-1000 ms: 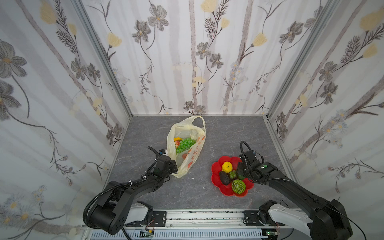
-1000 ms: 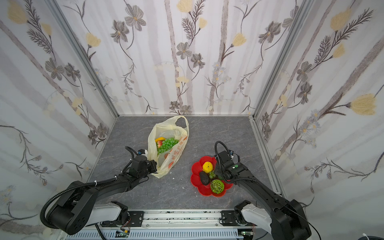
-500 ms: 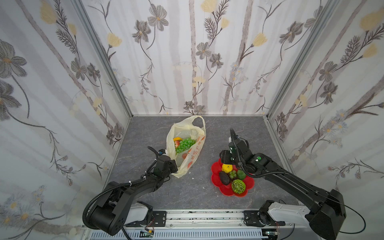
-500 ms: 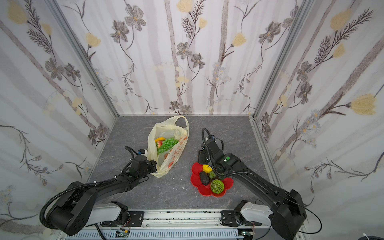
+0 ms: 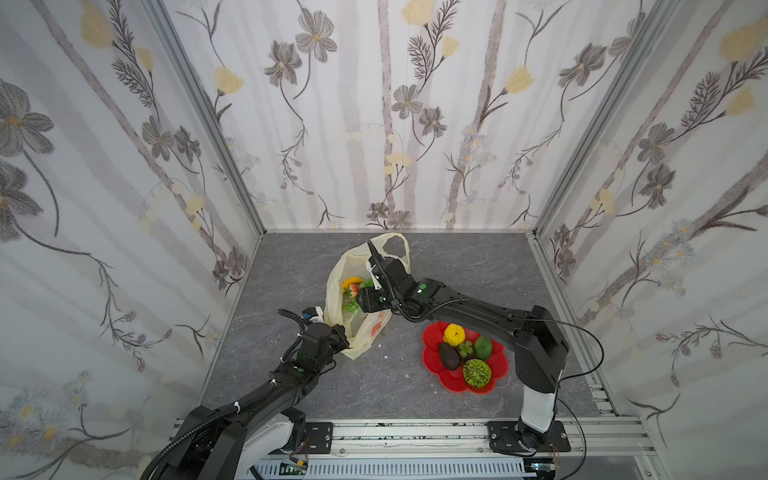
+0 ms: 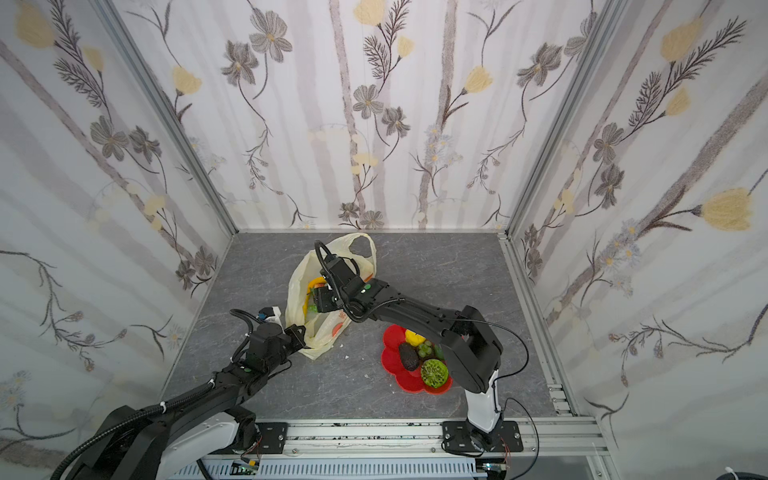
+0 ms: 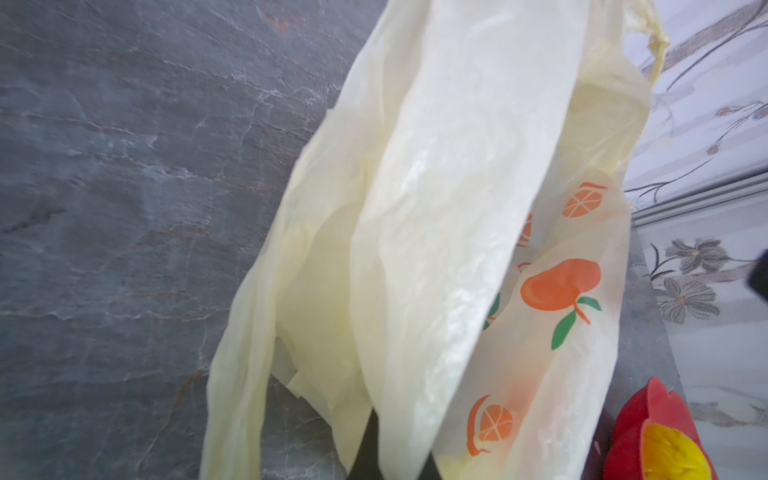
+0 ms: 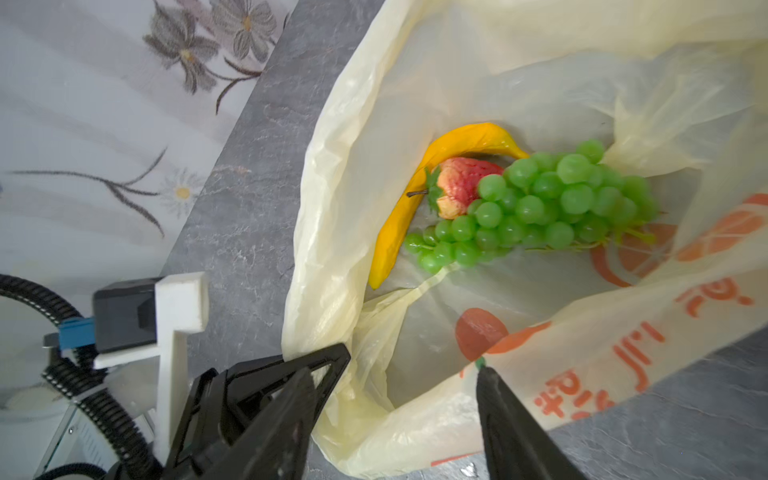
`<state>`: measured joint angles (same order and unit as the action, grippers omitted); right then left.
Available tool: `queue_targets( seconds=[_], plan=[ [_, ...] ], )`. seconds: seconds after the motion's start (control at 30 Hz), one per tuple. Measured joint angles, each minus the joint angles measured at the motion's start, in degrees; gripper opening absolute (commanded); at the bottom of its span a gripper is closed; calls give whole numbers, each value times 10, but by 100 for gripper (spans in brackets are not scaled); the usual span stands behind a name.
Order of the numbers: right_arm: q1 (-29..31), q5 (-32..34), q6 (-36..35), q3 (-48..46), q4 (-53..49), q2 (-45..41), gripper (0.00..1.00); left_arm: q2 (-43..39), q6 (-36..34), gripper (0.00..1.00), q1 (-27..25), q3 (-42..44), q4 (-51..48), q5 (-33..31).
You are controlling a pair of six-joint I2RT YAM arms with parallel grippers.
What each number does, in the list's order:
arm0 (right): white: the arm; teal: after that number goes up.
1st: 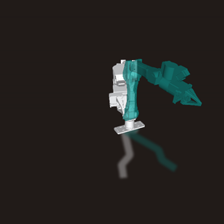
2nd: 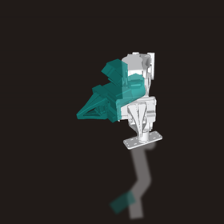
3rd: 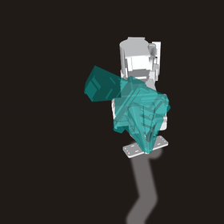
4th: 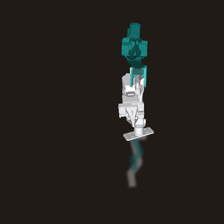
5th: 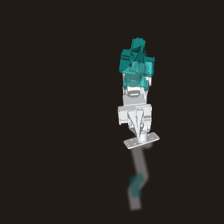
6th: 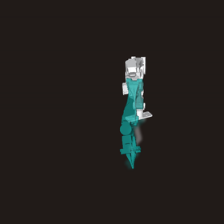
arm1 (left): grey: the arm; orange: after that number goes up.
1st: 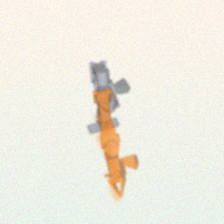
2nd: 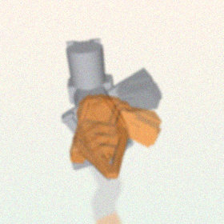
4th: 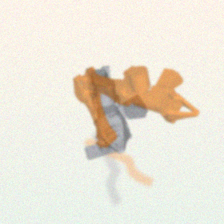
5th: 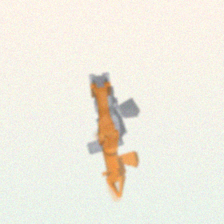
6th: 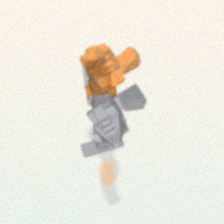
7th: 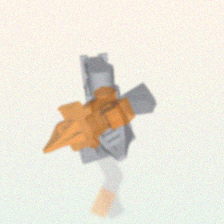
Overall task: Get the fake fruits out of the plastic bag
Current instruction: 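Move the right gripper back into the bag toward the strawberry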
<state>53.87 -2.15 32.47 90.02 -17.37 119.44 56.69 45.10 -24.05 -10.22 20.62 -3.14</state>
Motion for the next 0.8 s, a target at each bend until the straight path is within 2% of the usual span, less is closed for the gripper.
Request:
queue_targets(
  seconds=[0.37,0.57,0.8],
  plan=[
    [11,-10,0,0,-1,81,59,-142,105,0,0,69,-64,-67],
    [12,-4,0,-42,0,83,55,-137,121,0,0,73,-71,-66],
    [13,13,9,-100,4,62,53,-122,103,0,-12,57,-63,-20]
  ],
)
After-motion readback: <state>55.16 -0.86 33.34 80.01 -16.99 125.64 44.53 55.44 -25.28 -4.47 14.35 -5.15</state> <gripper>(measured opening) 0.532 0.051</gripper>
